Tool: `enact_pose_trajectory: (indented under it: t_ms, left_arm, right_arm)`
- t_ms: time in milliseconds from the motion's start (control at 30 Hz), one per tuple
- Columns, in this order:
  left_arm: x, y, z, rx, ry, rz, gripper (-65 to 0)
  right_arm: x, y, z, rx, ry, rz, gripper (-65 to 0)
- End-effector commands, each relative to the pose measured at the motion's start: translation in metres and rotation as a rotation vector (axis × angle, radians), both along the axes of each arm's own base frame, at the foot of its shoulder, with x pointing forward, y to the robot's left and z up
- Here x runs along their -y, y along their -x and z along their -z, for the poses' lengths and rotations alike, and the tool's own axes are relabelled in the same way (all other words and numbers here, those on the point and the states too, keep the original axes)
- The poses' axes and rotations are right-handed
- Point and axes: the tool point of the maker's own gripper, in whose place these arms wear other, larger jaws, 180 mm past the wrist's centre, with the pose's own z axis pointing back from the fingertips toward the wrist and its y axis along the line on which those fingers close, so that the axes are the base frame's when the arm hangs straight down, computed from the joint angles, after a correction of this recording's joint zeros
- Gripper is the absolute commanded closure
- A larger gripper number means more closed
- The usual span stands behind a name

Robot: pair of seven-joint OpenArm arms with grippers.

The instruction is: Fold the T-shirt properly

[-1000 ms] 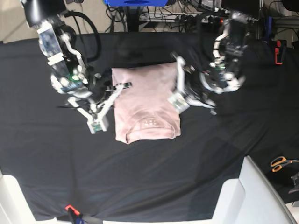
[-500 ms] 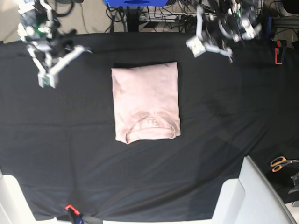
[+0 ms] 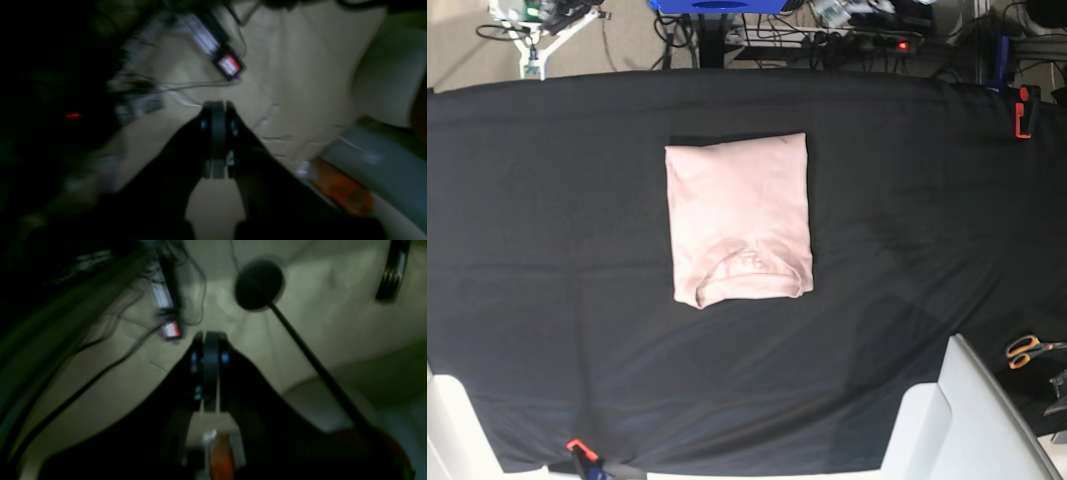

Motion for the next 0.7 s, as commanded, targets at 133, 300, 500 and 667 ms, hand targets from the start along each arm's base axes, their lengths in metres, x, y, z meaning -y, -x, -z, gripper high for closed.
enact_pose_trajectory:
  t_ms: [133,300,500,667]
  left_arm:
    - [-0.012,0.019,0.06,-0.031,-0.054,-0.098,0.0]
    - [-0.024,0.011,0.096,-0.07,-0.09,-0.263,0.0]
    - [-0.01,-0.031,0.099,0.016,-0.041,-0.343,0.0]
    - [0.001,-0.043,0.1,0.018,-0.033,-0.315,0.0]
  right_arm:
    - [-0.004,0.049,0.064,-0.151,0.028,-0.137,0.0]
    - [-0.013,0.08,0.097,-0.202,0.062,-0.32,0.0]
    - [-0.028,0.04,0.101,0.076,0.068,-0.382,0.0]
    - [-0.015,0.048,0.101,0.057,0.102,-0.172,0.0]
